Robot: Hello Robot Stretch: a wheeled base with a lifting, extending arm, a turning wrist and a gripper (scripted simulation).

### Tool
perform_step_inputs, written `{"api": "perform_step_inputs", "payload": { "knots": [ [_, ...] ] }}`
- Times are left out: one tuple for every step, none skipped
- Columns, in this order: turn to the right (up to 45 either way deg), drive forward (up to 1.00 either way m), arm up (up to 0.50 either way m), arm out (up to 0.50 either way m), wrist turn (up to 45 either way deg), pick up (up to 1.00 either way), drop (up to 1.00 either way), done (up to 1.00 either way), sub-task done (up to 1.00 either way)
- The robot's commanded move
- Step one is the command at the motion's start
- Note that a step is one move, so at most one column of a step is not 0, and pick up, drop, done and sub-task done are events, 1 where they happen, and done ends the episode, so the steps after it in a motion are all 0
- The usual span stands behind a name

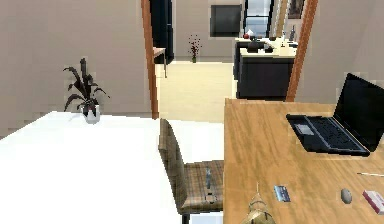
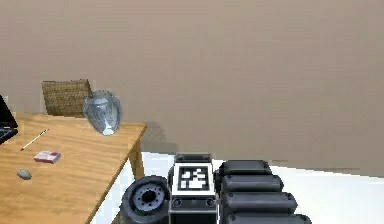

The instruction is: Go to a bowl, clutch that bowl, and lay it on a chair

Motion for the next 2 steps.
{"api": "perform_step_inputs", "payload": {
  "knots": [
    [0.0, 0.00, 0.00, 0.30, 0.0, 0.00, 0.00, 0.00, 0.00],
    [0.0, 0.00, 0.00, 0.00, 45.0, 0.00, 0.00, 0.00, 0.00]
  ]
}}
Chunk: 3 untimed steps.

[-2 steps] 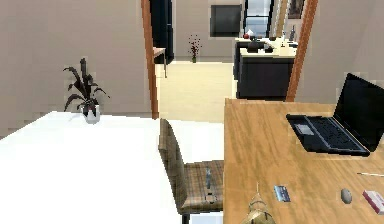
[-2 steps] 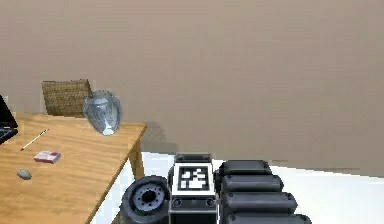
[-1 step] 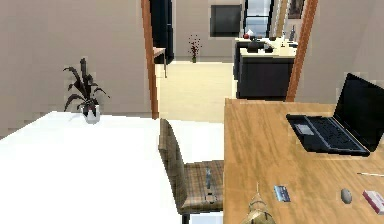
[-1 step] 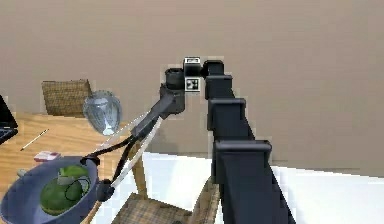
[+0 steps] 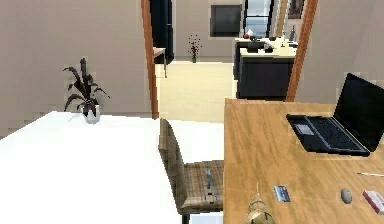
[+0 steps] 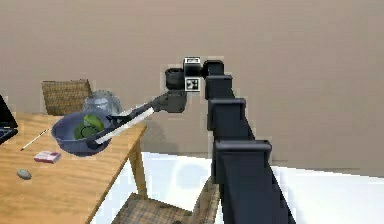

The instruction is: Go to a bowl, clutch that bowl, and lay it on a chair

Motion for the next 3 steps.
{"api": "perform_step_inputs", "payload": {
  "knots": [
    [0.0, 0.00, 0.00, 0.00, 36.0, 0.00, 0.00, 0.00, 0.00],
    [0.0, 0.00, -0.34, 0.00, 0.0, 0.00, 0.00, 0.00, 0.00],
    [0.0, 0.00, -0.32, 0.00, 0.0, 0.00, 0.00, 0.00, 0.00]
  ]
}}
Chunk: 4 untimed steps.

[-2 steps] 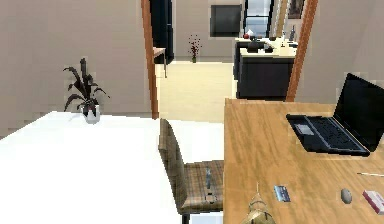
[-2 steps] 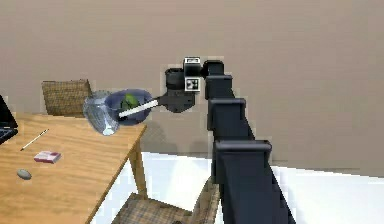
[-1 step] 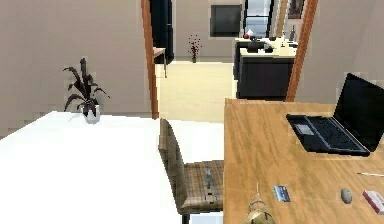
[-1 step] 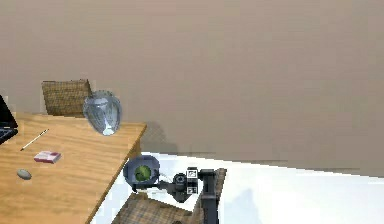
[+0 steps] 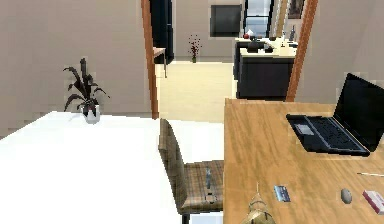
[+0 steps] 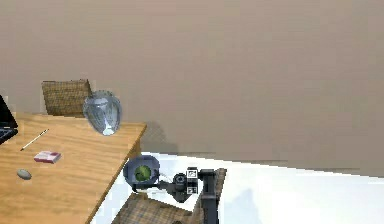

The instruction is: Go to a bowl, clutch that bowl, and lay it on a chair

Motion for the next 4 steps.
{"api": "perform_step_inputs", "payload": {
  "knots": [
    [0.0, 0.00, 0.00, 0.00, 0.0, 0.00, 1.00, 0.00, 0.00],
    [0.0, 0.00, 0.10, 0.00, 0.0, 0.00, 0.00, 0.00, 0.00],
    [0.0, 0.00, 0.00, -0.08, 0.0, 0.00, 0.00, 0.00, 0.00],
    [0.0, 0.00, 0.00, 0.00, 0.0, 0.00, 0.00, 1.00, 0.00]
  ]
}}
